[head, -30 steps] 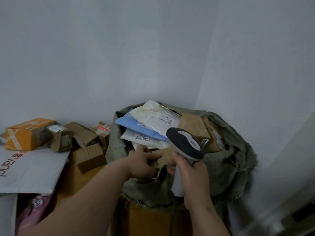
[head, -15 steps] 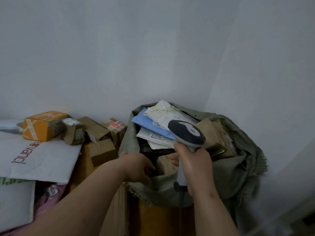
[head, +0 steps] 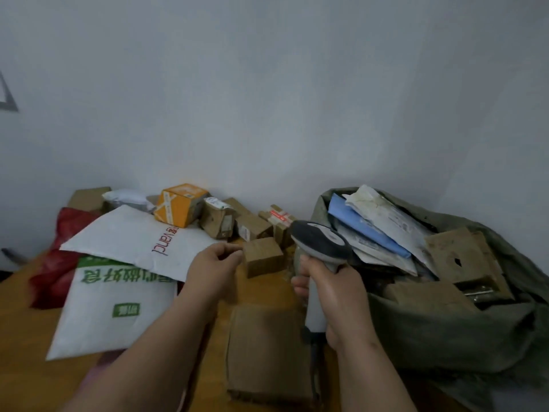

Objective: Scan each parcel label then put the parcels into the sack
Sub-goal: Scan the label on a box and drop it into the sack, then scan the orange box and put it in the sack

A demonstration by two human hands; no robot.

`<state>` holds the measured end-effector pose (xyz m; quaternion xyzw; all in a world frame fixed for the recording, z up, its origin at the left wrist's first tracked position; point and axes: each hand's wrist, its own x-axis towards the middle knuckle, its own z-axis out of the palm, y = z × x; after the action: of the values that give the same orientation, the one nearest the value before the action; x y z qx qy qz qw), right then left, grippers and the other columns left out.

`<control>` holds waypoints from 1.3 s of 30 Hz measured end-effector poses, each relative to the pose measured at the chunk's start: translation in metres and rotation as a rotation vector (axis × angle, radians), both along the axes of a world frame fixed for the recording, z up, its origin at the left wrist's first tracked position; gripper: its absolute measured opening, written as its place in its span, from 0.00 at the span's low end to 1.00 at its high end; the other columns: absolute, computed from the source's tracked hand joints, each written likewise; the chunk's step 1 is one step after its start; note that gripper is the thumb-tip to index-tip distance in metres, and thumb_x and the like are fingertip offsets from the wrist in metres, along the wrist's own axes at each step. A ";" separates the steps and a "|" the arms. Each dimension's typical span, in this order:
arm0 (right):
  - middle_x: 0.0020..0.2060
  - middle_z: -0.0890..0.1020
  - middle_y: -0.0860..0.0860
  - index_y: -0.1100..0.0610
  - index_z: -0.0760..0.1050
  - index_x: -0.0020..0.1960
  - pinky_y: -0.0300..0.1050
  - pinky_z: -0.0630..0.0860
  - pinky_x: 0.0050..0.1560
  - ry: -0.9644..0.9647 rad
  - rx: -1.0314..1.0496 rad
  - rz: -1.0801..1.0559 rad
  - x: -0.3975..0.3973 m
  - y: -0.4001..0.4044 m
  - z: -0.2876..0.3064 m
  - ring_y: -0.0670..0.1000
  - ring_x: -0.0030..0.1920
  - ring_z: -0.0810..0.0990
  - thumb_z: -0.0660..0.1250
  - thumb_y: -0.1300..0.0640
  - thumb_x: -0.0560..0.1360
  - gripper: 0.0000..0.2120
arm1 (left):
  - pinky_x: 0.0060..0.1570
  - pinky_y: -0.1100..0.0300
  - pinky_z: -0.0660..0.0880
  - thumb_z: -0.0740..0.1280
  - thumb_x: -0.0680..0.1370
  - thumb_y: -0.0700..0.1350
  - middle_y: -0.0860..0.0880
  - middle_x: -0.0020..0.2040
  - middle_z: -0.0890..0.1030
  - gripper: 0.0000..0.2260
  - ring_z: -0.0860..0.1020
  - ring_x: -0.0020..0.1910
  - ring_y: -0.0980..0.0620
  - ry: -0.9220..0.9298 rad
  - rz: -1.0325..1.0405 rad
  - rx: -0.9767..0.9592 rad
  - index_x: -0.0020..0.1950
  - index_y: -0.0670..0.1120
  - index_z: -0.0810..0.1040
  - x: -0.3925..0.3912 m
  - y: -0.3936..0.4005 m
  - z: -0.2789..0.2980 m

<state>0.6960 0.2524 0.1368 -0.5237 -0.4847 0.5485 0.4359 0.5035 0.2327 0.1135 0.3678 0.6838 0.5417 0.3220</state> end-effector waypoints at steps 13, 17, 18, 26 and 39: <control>0.34 0.87 0.49 0.59 0.81 0.54 0.37 0.79 0.31 0.066 -0.125 0.130 -0.137 0.005 -0.028 0.47 0.35 0.86 0.74 0.51 0.74 0.14 | 0.44 0.57 0.72 0.66 0.81 0.46 0.47 0.49 0.82 0.05 0.79 0.47 0.49 -0.189 0.283 -0.149 0.52 0.48 0.81 -0.116 -0.049 -0.060; 0.34 0.87 0.48 0.58 0.80 0.55 0.39 0.81 0.34 0.108 -0.147 0.124 -0.163 0.036 -0.034 0.47 0.36 0.87 0.74 0.49 0.74 0.15 | 0.45 0.57 0.73 0.65 0.82 0.46 0.48 0.49 0.82 0.05 0.79 0.47 0.51 -0.205 0.304 -0.176 0.54 0.49 0.80 -0.132 -0.030 -0.063; 0.35 0.87 0.48 0.57 0.80 0.55 0.39 0.81 0.35 0.122 -0.155 0.124 -0.170 0.043 -0.036 0.47 0.37 0.87 0.74 0.49 0.75 0.15 | 0.45 0.57 0.73 0.65 0.82 0.46 0.49 0.49 0.82 0.05 0.79 0.47 0.51 -0.201 0.306 -0.177 0.54 0.49 0.80 -0.137 -0.024 -0.063; 0.37 0.87 0.53 0.61 0.80 0.54 0.37 0.80 0.33 0.158 -0.250 0.090 -0.218 0.094 -0.054 0.49 0.38 0.87 0.74 0.53 0.75 0.13 | 0.44 0.56 0.76 0.70 0.78 0.47 0.52 0.56 0.78 0.16 0.78 0.52 0.52 -0.009 0.338 -0.153 0.66 0.52 0.76 -0.175 0.046 -0.066; 0.36 0.87 0.50 0.57 0.81 0.55 0.41 0.83 0.41 0.118 -0.287 0.050 -0.334 0.200 -0.087 0.46 0.40 0.87 0.74 0.50 0.74 0.14 | 0.70 0.44 0.62 0.76 0.69 0.57 0.43 0.78 0.56 0.45 0.56 0.75 0.38 0.574 0.260 -0.285 0.80 0.57 0.54 -0.292 0.220 -0.090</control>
<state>0.3617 0.4523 0.0500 -0.5351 -0.3879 0.6526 0.3707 0.2117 0.4525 0.0236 0.3662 0.8564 0.3519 0.0927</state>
